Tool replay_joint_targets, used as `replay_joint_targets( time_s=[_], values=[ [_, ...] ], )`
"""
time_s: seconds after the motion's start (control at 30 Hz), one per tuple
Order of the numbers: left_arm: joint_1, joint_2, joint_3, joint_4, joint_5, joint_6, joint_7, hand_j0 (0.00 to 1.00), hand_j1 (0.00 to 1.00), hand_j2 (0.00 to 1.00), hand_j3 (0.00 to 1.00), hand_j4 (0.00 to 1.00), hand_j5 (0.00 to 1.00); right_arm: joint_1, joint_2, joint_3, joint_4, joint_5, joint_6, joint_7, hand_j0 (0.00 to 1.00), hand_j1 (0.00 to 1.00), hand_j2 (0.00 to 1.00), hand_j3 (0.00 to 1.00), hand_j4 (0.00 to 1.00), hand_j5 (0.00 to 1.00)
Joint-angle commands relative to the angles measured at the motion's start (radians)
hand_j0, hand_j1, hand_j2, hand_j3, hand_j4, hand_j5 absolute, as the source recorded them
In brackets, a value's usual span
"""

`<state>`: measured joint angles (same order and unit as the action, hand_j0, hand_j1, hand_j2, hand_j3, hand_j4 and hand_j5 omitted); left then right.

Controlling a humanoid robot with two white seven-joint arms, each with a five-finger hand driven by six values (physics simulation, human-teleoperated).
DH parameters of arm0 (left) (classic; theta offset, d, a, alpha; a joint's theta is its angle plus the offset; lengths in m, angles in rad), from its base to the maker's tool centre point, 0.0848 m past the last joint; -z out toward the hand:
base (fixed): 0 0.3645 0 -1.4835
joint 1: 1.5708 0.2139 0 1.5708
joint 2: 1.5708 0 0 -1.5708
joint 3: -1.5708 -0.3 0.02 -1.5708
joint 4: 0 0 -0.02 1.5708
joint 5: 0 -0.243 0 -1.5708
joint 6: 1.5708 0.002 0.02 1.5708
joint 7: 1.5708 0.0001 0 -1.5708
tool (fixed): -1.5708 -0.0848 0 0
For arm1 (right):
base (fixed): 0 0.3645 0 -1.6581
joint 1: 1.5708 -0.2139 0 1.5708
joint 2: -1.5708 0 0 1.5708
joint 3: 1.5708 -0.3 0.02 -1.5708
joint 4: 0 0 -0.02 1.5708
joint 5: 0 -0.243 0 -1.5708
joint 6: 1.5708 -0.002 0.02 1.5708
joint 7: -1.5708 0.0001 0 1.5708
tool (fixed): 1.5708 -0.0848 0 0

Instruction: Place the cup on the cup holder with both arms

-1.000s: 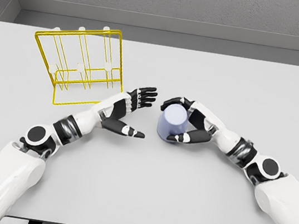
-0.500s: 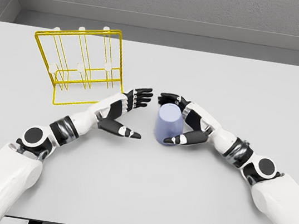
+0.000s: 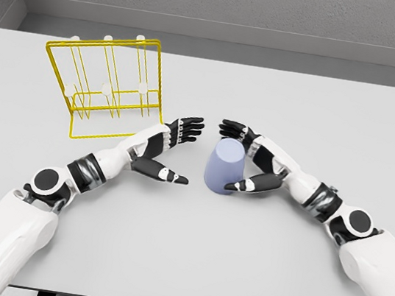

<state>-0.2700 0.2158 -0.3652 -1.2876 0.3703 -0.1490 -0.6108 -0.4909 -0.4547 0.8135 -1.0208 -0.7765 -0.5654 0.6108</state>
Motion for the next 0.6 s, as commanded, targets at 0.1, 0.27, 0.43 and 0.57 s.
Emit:
replay_joint_targets(
  time_s=[0.1,0.27,0.43,0.57],
  values=[
    [0.0,-0.019,-0.011,-0.002,0.007,-0.018,0.0,1.0,1.0,1.0,1.0,1.0,1.0,-0.002,-0.033,0.006,-0.002,-0.003,0.001,0.0,1.0,1.0,1.0,1.0,1.0,1.0],
    [0.0,-0.041,-0.014,-0.002,0.004,-0.029,0.0,1.0,1.0,1.0,1.0,1.0,1.0,-0.003,-0.082,0.003,-0.001,-0.004,-0.002,0.0,1.0,1.0,1.0,1.0,1.0,1.0],
    [0.0,-0.067,-0.018,-0.001,0.001,-0.032,0.0,1.0,1.0,1.0,1.0,1.0,1.0,-0.021,-0.167,-0.01,-0.002,-0.006,-0.011,0.0,1.0,1.0,1.0,1.0,1.0,1.0],
    [-0.002,-0.067,-0.034,-0.002,-0.014,-0.034,0.0,1.0,1.0,1.0,1.0,1.0,1.0,-0.061,-0.231,-0.019,-0.002,-0.004,-0.011,0.0,1.0,1.0,1.0,1.0,1.0,1.0]
  ],
)
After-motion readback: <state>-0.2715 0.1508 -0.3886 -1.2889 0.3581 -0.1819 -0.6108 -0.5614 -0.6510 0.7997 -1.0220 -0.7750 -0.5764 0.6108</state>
